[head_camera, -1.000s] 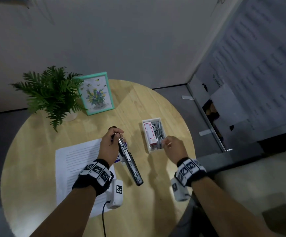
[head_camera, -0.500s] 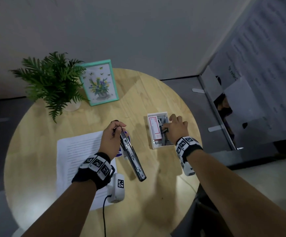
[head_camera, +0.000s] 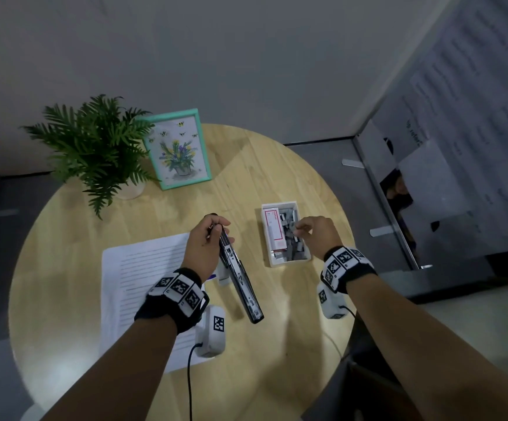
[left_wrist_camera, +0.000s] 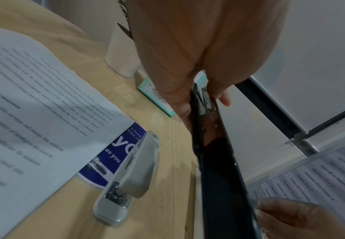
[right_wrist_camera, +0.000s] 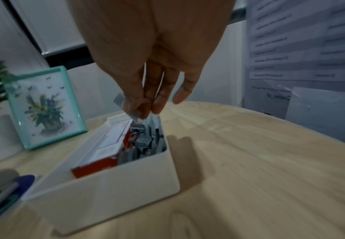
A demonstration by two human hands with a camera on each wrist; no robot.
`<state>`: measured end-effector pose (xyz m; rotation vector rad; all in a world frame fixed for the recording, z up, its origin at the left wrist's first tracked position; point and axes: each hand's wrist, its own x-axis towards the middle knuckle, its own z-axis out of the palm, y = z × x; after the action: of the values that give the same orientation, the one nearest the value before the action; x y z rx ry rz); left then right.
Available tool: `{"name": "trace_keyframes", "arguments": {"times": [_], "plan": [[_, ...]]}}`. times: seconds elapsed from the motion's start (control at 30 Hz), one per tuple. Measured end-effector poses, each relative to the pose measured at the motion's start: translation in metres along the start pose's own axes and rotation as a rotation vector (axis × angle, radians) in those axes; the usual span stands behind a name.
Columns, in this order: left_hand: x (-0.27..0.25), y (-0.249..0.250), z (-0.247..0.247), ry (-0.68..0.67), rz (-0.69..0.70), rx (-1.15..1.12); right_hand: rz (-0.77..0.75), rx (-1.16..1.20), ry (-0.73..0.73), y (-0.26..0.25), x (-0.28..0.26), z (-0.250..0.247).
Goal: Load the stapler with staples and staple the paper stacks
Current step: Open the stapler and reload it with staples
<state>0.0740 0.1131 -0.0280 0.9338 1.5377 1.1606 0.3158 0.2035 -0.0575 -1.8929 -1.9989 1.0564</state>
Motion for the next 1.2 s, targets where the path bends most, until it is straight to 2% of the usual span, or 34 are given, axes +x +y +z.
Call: {"name": "trace_keyframes", "arguments": {"times": [0.17, 0.3, 0.43, 0.63, 0.77, 0.93, 1.1, 1.2], "plan": [[-0.004, 0.006, 0.009, -0.029, -0.016, -0.022, 0.052, 0.289, -0.034, -0.002, -0.006, -0.001], [-0.01, 0.015, 0.011, -0.095, -0.04, -0.037, 0.061, 0.638, -0.076, -0.019, -0.016, -0.005], [-0.014, 0.018, 0.01, -0.134, -0.11, -0.031, 0.056, 0.734, -0.096, -0.043, -0.023, -0.009], [-0.018, 0.022, 0.006, -0.138, -0.129, 0.004, 0.275, 0.506, -0.07, -0.025, -0.01, -0.007], [-0.019, 0.018, -0.002, -0.142, -0.132, 0.039, 0.327, 0.38, -0.053, -0.007, -0.007, -0.005], [-0.018, 0.011, -0.003, -0.147, -0.154, 0.044, 0.258, 0.129, -0.049, 0.0, -0.008, -0.005], [-0.016, 0.012, 0.003, -0.156, -0.156, 0.053, 0.231, -0.188, -0.164, -0.008, -0.008, -0.002], [-0.012, 0.013, 0.004, -0.157, -0.148, 0.06, 0.193, -0.314, -0.174, -0.015, -0.005, -0.003]]}}
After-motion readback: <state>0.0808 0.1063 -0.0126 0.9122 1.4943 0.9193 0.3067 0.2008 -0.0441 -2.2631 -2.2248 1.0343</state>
